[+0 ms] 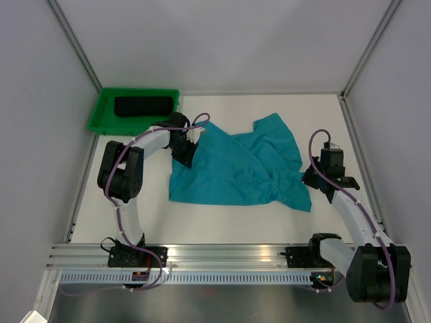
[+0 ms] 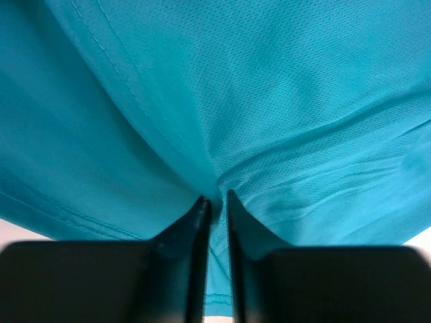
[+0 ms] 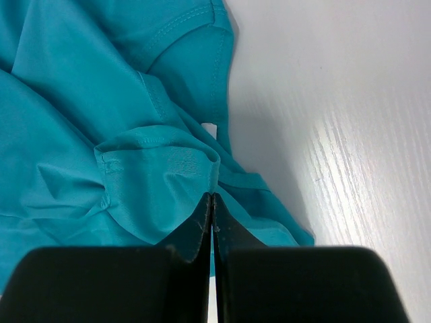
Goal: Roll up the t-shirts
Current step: Flatten the tshirt
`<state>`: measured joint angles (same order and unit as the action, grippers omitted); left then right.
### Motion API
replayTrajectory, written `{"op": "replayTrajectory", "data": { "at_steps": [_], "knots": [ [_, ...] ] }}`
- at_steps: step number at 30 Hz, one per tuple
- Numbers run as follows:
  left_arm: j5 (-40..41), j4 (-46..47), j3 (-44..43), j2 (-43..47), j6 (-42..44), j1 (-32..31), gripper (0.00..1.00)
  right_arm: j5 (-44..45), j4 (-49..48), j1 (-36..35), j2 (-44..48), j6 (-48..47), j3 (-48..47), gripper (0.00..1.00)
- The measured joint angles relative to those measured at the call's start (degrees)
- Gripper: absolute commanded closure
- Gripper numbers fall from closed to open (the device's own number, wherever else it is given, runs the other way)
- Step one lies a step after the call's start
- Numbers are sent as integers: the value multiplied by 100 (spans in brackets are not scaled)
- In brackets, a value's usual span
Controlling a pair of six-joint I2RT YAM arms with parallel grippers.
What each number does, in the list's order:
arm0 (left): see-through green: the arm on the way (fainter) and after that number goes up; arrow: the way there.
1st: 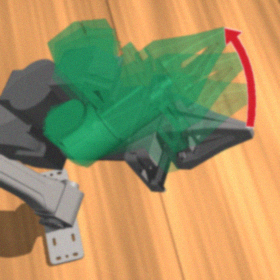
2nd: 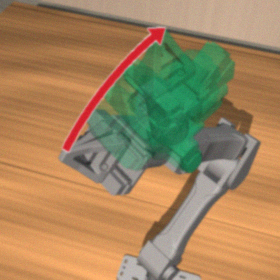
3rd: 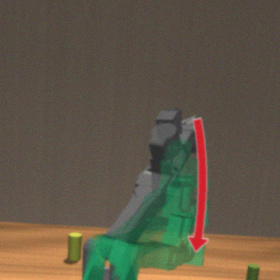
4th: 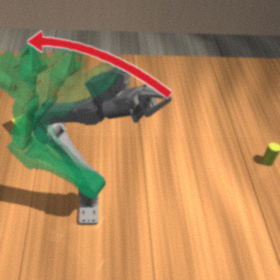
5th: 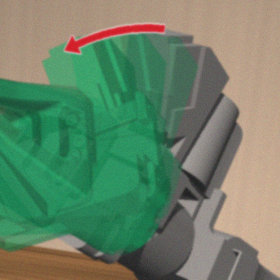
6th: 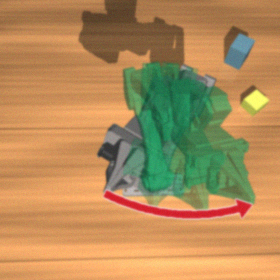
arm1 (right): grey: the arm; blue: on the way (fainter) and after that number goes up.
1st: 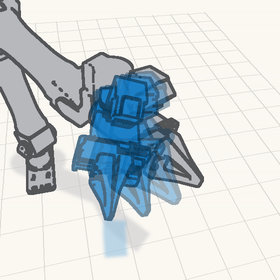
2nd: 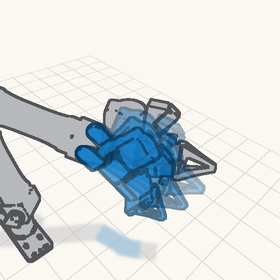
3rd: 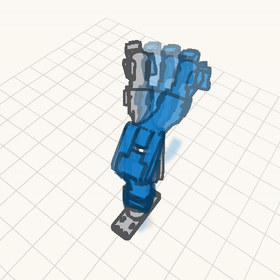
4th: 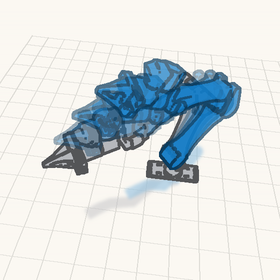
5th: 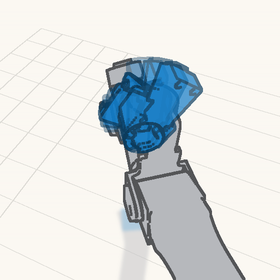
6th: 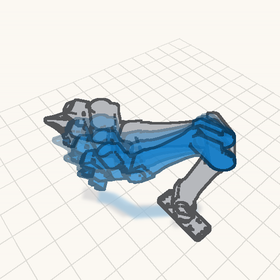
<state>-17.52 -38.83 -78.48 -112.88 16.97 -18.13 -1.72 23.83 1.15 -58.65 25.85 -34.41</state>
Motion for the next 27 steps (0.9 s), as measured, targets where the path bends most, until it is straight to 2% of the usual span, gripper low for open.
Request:
{"op": "replayTrajectory", "data": {
  "at_steps": [3, 12, 16, 21, 27],
  "knots": [
    [7, 11, 0, 0, 11, 0, 97, 24, 35, 0, 2, -13, 0, 100],
    [-28, 9, 48, 240, 22, 0, 98, 133, 190, -2, -42, -22, -258, 100],
    [-70, -11, 7, 962, 31, 0, 98, 463, 525, 0, -44, -50, -1233, 100],
    [-79, -55, -535, 1886, 92, 7, 98, 658, 581, 0, 107, -68, -2686, 100],
    [-76, -474, -881, 2907, 177, 210, 98, 761, 1228, -2, 973, -66, -3488, 100]
  ]
}}
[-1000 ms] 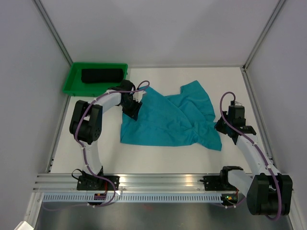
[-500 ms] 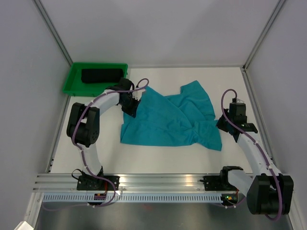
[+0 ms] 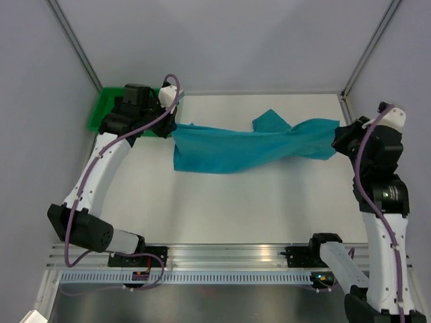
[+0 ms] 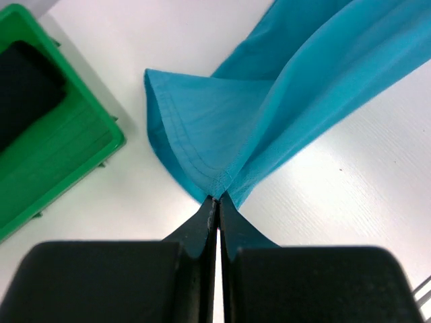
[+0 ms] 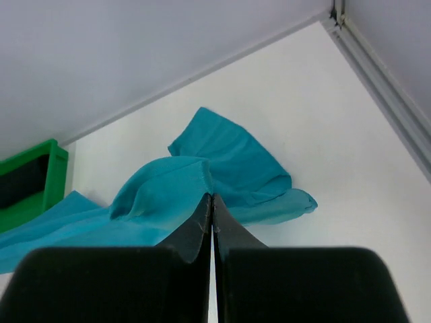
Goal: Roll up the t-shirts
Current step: Flatten the tshirt
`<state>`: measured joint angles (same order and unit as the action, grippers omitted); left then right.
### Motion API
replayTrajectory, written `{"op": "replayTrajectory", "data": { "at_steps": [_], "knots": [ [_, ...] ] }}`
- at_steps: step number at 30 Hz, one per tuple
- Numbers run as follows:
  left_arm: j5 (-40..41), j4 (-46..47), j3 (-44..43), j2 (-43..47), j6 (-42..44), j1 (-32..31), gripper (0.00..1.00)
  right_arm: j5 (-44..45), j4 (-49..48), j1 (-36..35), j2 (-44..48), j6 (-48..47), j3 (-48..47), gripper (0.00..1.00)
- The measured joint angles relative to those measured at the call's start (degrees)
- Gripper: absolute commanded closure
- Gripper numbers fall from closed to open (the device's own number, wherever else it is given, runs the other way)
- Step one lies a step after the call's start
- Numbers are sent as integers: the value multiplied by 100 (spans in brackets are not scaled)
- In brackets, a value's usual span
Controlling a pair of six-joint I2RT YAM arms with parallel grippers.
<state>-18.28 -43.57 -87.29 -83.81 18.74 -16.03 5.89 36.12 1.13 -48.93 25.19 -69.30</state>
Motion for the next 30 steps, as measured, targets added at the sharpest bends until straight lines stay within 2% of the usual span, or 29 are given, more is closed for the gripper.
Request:
{"op": "replayTrajectory", "data": {
  "at_steps": [5, 9, 12, 15, 19, 22, 25, 30],
  "knots": [
    [74, -575, -160, 831, 90, 219, 98, 232, 669, 0, 625, -63, -1016, 100],
    [195, -752, -599, 1235, 122, 201, 98, 411, 745, 0, 881, -138, -1801, 100],
    [232, -728, -802, 1250, 122, 197, 98, 479, 695, 2, 949, -140, -1725, 100],
    [201, -745, -850, 960, 118, 197, 98, 444, 546, 2, 715, -109, -1266, 100],
    [170, -796, -1141, 72, 81, 197, 98, 284, 223, 0, -369, -76, -1132, 100],
    [221, -935, -1919, -758, -15, 197, 98, 232, 15, 0, -1707, -79, -1720, 100],
    [376, -940, -3018, -1438, -166, 197, 98, 162, -17, 0, -3040, -87, -2916, 100],
    [621, -791, -4542, -1985, -374, 197, 98, 0, 83, 55, -4459, -127, -5327, 100]
  ]
}}
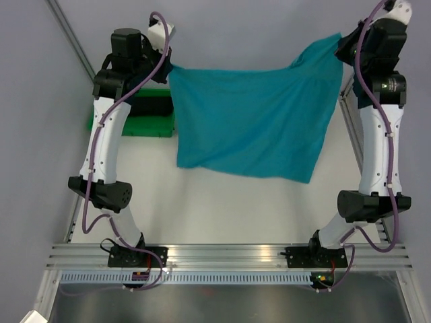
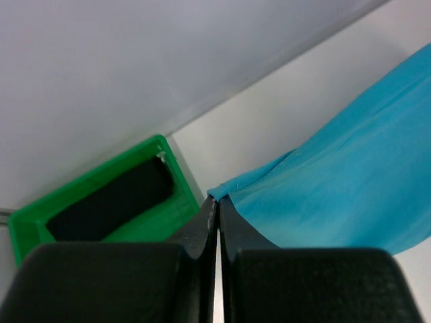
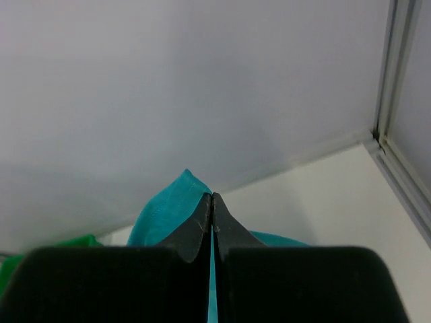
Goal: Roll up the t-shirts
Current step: Flatten the tshirt
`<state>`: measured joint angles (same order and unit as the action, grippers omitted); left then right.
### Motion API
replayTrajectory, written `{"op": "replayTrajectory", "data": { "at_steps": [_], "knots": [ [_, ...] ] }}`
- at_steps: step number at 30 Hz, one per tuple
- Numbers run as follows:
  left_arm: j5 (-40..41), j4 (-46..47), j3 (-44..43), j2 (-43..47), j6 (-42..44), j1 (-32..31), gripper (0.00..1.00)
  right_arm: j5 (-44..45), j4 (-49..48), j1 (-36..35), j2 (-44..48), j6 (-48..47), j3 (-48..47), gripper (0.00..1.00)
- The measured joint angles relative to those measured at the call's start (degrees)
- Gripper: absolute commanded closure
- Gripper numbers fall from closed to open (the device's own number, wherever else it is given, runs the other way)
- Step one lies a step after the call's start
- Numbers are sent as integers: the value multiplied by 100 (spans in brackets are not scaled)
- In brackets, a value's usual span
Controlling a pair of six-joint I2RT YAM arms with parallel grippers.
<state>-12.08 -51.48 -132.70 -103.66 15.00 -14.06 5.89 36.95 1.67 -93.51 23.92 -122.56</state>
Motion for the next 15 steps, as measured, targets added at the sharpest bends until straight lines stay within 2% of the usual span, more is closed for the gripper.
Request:
{"op": "replayTrajectory", "data": {
  "at_steps": [3, 6, 9, 13, 15],
  "knots": [
    [164, 269, -376, -42, -66, 0, 98, -68, -76, 133, -269, -4, -1045, 100],
    [280, 610, -302, 48, -85, 0, 98, -144, -455, 267, 162, -31, -874, 100],
    [299, 922, 424, 356, -85, 0, 98, -227, -879, 308, 1051, -101, 212, 100],
    [299, 1169, 1644, 745, -74, 0, 98, -210, -1259, 295, 2583, -212, 2435, 100],
    [306, 1405, 2516, 1014, -28, 0, 98, -149, -1333, 302, 3268, -168, 3530, 100]
  ]
}}
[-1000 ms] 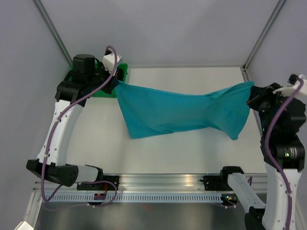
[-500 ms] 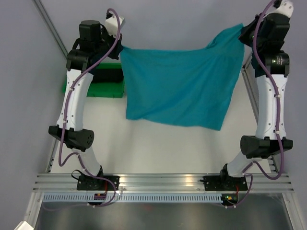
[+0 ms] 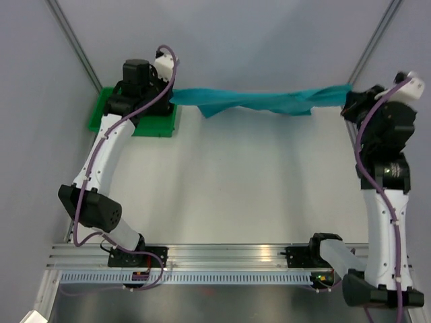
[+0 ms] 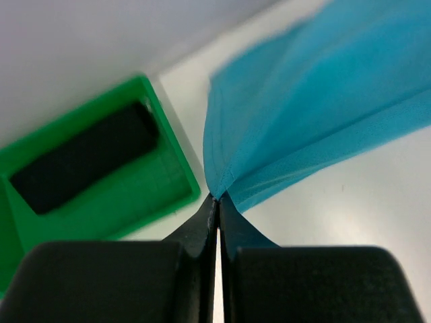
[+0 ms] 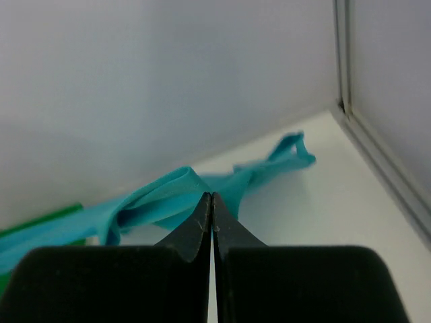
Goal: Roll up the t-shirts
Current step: Flatten the tshirt, then fold the tshirt
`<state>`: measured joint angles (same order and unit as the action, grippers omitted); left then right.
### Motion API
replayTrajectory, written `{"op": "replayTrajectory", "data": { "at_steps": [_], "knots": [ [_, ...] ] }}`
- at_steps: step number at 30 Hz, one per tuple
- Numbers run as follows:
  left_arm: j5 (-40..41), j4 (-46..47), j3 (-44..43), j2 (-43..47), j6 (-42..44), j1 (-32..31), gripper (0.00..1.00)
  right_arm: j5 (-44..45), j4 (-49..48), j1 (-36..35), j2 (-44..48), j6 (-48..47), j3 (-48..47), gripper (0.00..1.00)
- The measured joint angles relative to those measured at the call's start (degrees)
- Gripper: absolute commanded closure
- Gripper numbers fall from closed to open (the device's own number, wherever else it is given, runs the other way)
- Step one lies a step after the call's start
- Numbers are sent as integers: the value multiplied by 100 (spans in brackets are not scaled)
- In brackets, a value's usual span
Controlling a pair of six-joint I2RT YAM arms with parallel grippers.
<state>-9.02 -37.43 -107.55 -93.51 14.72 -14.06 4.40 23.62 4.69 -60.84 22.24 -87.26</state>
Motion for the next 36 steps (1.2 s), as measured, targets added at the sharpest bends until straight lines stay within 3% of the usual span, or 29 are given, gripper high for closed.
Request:
{"op": "replayTrajectory", "data": {
  "at_steps": [7, 13, 21, 30, 33, 36],
  "knots": [
    [-31, 315, 3425, 721, 468, 2, 98, 7, 157, 0, 1825, 841, 4450, 100],
    [-70, 396, 4986, 380, 623, 166, 98, -459, 245, -2, 1860, 1368, 6188, 100],
    [-76, 505, 5600, 514, 682, 284, 98, -608, -9, -2, 1919, 1558, 6596, 100],
    [-269, 345, 5858, 1547, 688, 284, 98, -590, 367, -2, 2406, 1440, 6092, 100],
    [-341, 258, 5635, 1362, 691, 284, 98, -619, 72, -2, 2074, 1384, 5995, 100],
    [-417, 179, 5060, 852, 686, 284, 98, -765, -302, -2, 1169, 1261, 5823, 100]
  ]
}}
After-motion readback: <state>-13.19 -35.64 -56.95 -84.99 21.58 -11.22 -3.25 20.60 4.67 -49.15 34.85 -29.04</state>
